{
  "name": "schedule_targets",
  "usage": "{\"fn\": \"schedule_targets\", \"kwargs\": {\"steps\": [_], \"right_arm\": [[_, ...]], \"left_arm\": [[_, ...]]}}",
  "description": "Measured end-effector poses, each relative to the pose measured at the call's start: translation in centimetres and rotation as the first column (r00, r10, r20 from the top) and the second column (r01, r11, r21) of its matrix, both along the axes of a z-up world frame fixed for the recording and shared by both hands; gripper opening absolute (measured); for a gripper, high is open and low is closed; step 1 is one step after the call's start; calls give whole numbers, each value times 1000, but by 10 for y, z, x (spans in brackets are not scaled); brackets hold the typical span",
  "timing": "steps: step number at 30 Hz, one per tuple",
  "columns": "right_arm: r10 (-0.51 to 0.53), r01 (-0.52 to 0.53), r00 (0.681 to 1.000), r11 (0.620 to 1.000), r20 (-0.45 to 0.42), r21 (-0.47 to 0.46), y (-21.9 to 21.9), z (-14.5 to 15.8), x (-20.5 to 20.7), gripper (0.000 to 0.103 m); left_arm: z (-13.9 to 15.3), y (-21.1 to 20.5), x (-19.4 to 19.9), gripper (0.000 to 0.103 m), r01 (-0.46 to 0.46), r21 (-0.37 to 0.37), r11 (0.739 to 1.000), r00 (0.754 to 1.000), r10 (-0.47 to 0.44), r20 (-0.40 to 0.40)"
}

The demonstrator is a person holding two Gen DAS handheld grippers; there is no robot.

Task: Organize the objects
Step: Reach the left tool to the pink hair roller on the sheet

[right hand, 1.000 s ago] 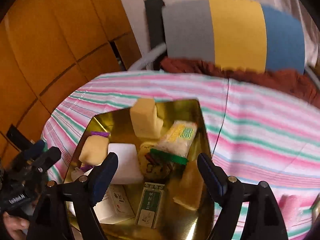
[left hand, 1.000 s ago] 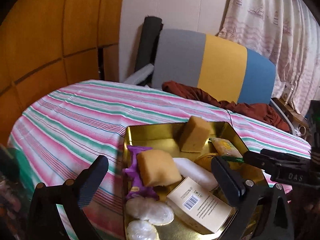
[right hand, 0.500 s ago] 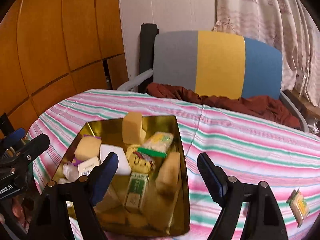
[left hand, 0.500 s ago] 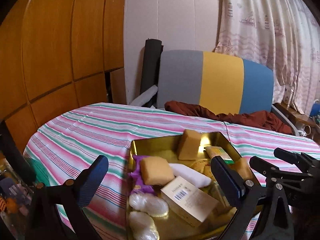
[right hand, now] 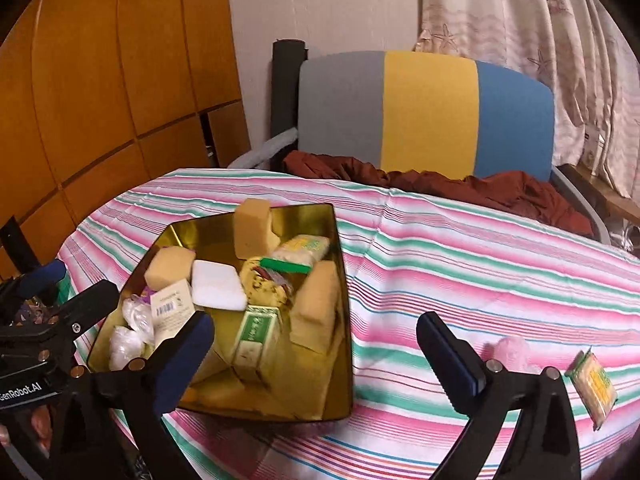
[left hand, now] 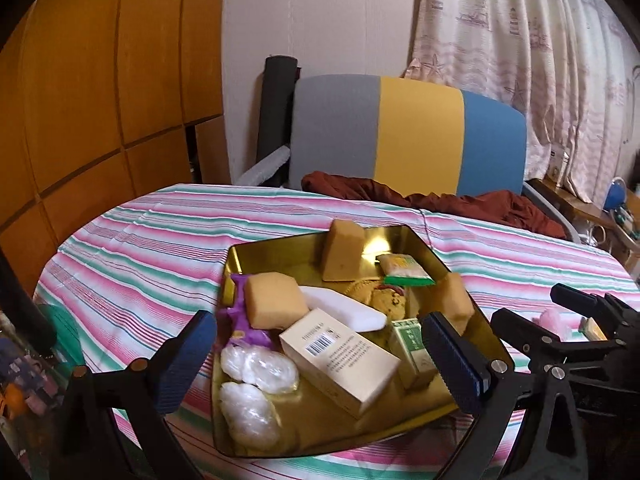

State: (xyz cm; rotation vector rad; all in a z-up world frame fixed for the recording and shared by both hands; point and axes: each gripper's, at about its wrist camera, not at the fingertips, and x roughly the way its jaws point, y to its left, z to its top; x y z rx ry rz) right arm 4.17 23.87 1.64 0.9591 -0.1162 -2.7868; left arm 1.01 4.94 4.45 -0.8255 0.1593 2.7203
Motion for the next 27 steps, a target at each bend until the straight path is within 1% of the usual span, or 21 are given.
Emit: {"fn": "schedule_targets", "kwargs": {"steps": [8,12,17,23,27], "right_arm": [[-52,53,999,998,16,-25,27,-2,5,103],[-97,98,995,995,25,-33,47,-4,7,103],[-166,169,984,985,61,-45,79,-10,9,103],[-276,284,956,955,101,-84,135,-11,13,103],[-361,375,923,921,131,-104,182,-9,11,103]], "left_arm": [[-4,11,5,103,42,-15,999,999,-42,9],[-5,16,6,103,55,-23,998,998,-55,14],[-8,23,6,103,77,-21,997,997,-76,32],[-7,35,10,103,116,-36,993,993,-115,30],[-4,47,14,103,158,-43,987,987,-157,23]]}}
